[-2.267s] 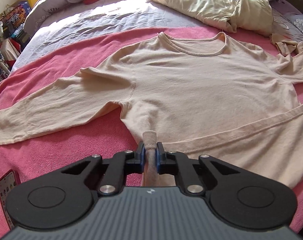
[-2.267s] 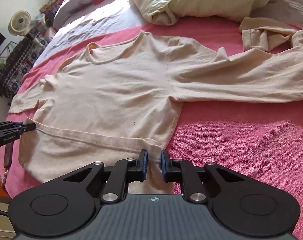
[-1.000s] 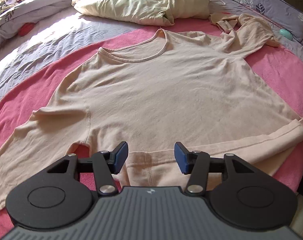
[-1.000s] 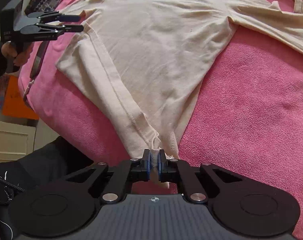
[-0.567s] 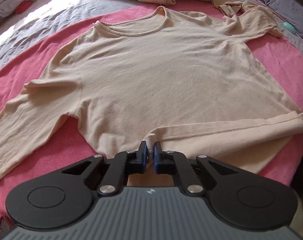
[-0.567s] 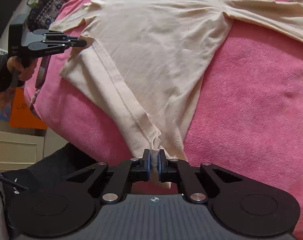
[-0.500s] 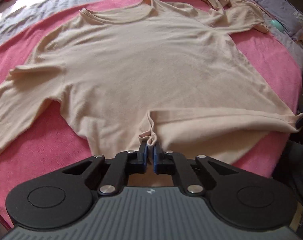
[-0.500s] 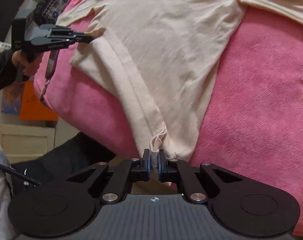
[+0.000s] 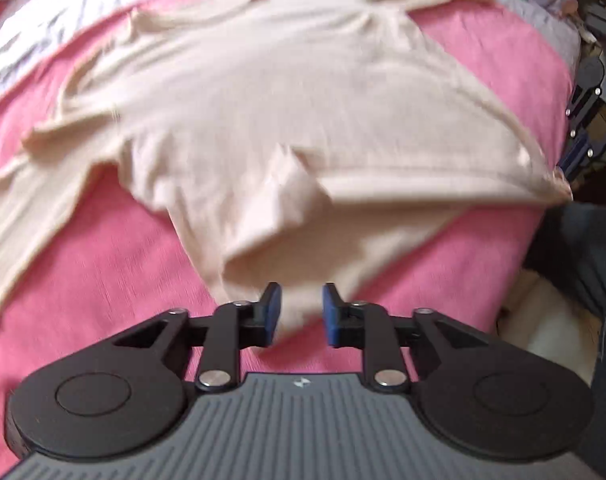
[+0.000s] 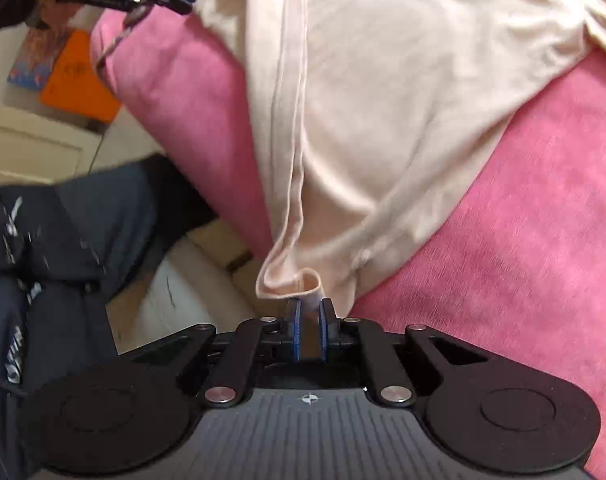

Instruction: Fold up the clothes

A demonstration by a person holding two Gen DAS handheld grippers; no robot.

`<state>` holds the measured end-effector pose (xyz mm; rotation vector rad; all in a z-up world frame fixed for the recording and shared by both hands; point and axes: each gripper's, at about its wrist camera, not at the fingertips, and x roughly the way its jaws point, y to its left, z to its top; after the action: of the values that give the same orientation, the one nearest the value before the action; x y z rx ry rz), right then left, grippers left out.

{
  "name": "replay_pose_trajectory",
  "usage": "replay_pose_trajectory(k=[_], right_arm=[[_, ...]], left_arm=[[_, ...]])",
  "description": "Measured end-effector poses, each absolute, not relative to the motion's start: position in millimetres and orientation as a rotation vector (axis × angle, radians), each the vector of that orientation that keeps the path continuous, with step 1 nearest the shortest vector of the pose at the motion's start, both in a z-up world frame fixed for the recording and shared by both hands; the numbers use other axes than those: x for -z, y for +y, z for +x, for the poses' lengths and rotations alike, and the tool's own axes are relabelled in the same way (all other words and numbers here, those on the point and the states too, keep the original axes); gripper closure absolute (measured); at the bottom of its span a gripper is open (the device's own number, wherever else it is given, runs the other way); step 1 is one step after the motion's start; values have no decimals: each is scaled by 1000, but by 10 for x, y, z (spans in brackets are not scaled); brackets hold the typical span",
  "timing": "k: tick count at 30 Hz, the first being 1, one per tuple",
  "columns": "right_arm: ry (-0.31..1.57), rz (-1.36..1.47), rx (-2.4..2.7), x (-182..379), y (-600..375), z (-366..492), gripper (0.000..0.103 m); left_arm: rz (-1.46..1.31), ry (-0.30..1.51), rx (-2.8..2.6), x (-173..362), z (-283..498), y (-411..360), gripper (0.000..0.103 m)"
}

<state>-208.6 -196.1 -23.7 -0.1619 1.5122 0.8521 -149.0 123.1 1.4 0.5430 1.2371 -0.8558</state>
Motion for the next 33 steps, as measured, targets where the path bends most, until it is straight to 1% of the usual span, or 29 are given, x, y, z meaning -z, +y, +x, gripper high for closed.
replay_pose_trajectory(k=[1, 2, 3, 7, 10, 11, 12, 13, 14, 15, 16, 17, 18, 19, 20, 24, 26, 27, 28, 29, 30, 33], right_arm=[[1463, -139, -844, 163, -1929, -1975, 88], [1413, -116, -835, 89, -1897, -1865, 83], [1368, -101, -827, 33, -1856, -1764, 77], [1260, -101, -846, -17, -1677, -1487, 74], [1236, -113, -859, 65, -1623, -1340, 73], [1234, -112, -857, 96, -1588, -1321, 73], [1232, -105, -854, 116, -1578, -1302, 72], [1231, -93, -853, 136, -1585, -1291, 72], [1230, -76, -852, 162, -1559, -1277, 72], [1225, -63, -856, 173, -1529, -1260, 71], [1218, -54, -862, 175, -1511, -1246, 70], [1211, -44, -869, 177, -1494, -1231, 65], [1187, -64, -894, 170, -1426, -1229, 58], [1150, -104, -932, 157, -1320, -1234, 53], [1113, -144, -969, 144, -1215, -1240, 46], [903, -371, -1179, 203, -541, -1358, 40], [869, -420, -1256, 313, -263, -1389, 41], [900, -417, -1285, 366, -169, -1389, 51], [944, -406, -1314, 417, -79, -1390, 65], [997, -387, -1342, 453, -9, -1404, 101], [1029, -362, -1374, 448, 19, -1452, 99], [1099, -298, -1486, 383, 43, -1675, 99]], left_arm=[[546, 1189, 835, -55, -1427, 1203, 46], [549, 1141, 814, -97, -1364, 1174, 44], [557, 1102, 800, -117, -1304, 1144, 44], [658, 1131, 881, 187, -1247, 987, 44], [690, 1081, 897, 228, -1344, 1005, 44], [662, 1088, 886, 210, -1332, 1027, 52], [630, 1097, 875, 191, -1318, 1049, 70], [586, 1113, 865, 165, -1296, 1073, 80], [554, 1121, 859, 130, -1281, 1097, 94], [521, 1124, 860, 80, -1269, 1125, 98], [492, 1129, 875, 29, -1264, 1147, 101], [464, 1137, 894, -19, -1261, 1167, 101], [441, 1160, 925, -56, -1272, 1181, 101], [426, 1193, 967, -76, -1299, 1190, 101], [430, 1228, 1010, -85, -1351, 1192, 101], [467, 1328, 1133, -130, -1568, 1217, 101], [447, 1361, 1131, -175, -1614, 1287, 101], [436, 1376, 1129, -197, -1633, 1324, 101], [423, 1389, 1123, -217, -1641, 1368, 101], [417, 1402, 1119, -231, -1658, 1410, 101], [417, 1416, 1119, -234, -1687, 1447, 101], [419, 1478, 1130, -172, -1812, 1530, 101]])
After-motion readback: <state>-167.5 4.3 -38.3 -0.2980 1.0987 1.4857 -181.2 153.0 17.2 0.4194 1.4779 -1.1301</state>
